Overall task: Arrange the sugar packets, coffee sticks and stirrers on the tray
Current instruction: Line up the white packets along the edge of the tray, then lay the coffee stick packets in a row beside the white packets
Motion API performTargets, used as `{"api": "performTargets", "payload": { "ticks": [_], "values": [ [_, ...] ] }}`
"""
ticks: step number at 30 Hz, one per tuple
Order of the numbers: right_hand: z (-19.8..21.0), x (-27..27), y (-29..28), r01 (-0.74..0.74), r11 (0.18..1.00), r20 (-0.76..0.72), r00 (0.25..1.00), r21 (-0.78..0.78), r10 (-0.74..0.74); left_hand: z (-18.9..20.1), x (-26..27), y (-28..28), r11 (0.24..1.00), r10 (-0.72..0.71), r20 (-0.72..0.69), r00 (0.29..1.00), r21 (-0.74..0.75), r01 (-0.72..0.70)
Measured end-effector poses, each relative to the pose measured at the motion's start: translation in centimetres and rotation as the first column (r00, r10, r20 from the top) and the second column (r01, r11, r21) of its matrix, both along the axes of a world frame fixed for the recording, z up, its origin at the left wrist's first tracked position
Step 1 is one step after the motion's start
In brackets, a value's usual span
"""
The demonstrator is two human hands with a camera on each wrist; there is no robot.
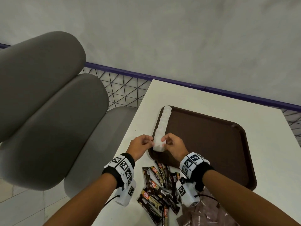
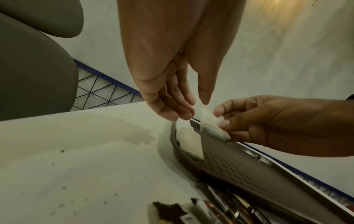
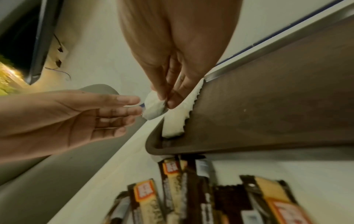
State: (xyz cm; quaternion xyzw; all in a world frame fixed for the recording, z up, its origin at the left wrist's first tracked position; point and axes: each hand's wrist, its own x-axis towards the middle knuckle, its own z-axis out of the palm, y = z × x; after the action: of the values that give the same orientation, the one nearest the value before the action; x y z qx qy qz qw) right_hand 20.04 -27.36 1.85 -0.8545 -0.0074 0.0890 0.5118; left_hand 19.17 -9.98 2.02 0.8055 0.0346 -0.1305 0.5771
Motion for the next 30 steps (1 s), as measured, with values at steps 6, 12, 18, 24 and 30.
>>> {"api": "performTargets", "payload": {
  "ticks": [6, 12, 18, 24, 30],
  "values": [
    [-1.4, 0.0, 0.1, -0.070, 0.992, -0.143, 0.988, -0.103, 0.055, -1.4, -0.6, 2.5, 0.999, 0.022, -0.035, 0.999, 0.040, -0.020],
    [-2.6, 0.2, 1.5, -0.129, 0.952, -0.116, 0.988, -0.277, 0.100, -1.9, -1.4, 4.1, 0.998, 0.024, -0.053, 0.998, 0.056, -0.021],
    [-3.1, -0.5, 1.4, -0.135, 0.938, -0.052, 0.991, -0.320, 0.125, -2.0, -2.2, 4.1, 0.998, -0.023, -0.072, 0.997, 0.056, 0.027],
    [-1.6, -2.3, -1.1, 0.010, 0.967, 0.068, 0.998, -0.256, 0.008, -1.5, -5.0, 4.1, 0.969, -0.199, -0.082, 0.977, 0.134, 0.208],
    [0.1, -6.6, -5.5, -0.184, 0.910, -0.228, 0.968, -0.371, 0.103, -1.8, -8.5, 5.4, 0.823, -0.431, -0.136, 0.892, 0.347, 0.451]
  ]
}}
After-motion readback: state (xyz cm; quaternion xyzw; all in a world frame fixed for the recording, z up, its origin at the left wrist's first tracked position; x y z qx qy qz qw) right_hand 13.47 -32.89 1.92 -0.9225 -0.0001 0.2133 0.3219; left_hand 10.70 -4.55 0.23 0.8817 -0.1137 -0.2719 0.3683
